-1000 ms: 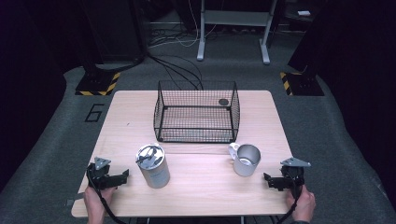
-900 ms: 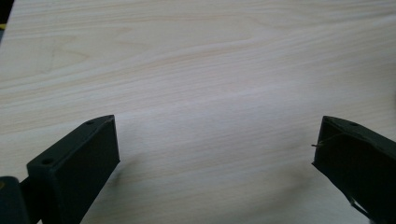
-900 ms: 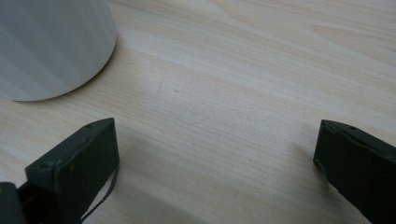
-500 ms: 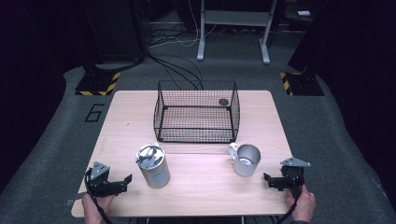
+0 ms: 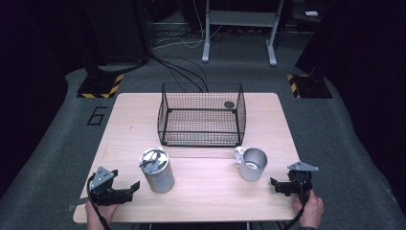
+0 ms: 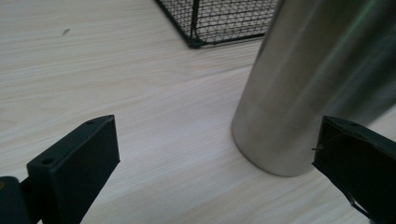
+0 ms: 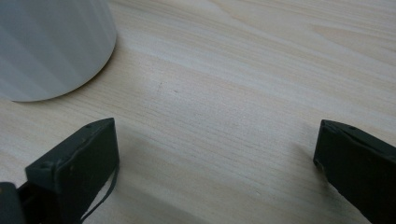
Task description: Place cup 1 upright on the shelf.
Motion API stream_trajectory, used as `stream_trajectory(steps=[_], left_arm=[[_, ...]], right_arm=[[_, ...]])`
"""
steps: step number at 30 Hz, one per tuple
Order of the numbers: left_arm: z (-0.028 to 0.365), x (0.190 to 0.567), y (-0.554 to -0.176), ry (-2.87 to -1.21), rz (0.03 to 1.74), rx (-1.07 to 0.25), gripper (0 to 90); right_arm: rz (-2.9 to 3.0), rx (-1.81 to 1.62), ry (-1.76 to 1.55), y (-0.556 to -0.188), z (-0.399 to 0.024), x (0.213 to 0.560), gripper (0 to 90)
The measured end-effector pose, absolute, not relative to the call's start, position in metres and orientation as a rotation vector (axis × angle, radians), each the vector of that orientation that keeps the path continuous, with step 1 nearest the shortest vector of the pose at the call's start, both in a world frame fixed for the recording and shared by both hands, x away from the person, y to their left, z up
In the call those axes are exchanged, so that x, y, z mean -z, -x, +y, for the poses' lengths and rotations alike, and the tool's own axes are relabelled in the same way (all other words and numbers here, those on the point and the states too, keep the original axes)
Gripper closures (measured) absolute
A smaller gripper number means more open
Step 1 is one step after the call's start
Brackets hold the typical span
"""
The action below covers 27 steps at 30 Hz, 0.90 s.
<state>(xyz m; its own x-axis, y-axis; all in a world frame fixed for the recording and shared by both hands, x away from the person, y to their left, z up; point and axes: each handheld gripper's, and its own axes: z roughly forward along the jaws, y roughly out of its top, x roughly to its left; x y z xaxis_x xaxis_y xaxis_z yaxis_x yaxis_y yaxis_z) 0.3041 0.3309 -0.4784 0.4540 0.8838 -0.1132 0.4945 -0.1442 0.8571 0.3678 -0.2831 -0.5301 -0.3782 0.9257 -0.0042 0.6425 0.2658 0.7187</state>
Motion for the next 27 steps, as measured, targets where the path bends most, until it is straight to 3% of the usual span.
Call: stream_trajectory(steps=[14, 27], left_arm=[[0.312, 0.454, -0.290, -1.755, 1.027, -0.533, 0.0], [0.288, 0.444, -0.304, -1.733, 0.955, -0.547, 0.0]], right_arm=[[2.116, -0.894, -1.418, -0.368, -0.283, 0.530, 0.0], [2.116, -0.894, -1.418, -0.368, -0.283, 0.530, 0.0]])
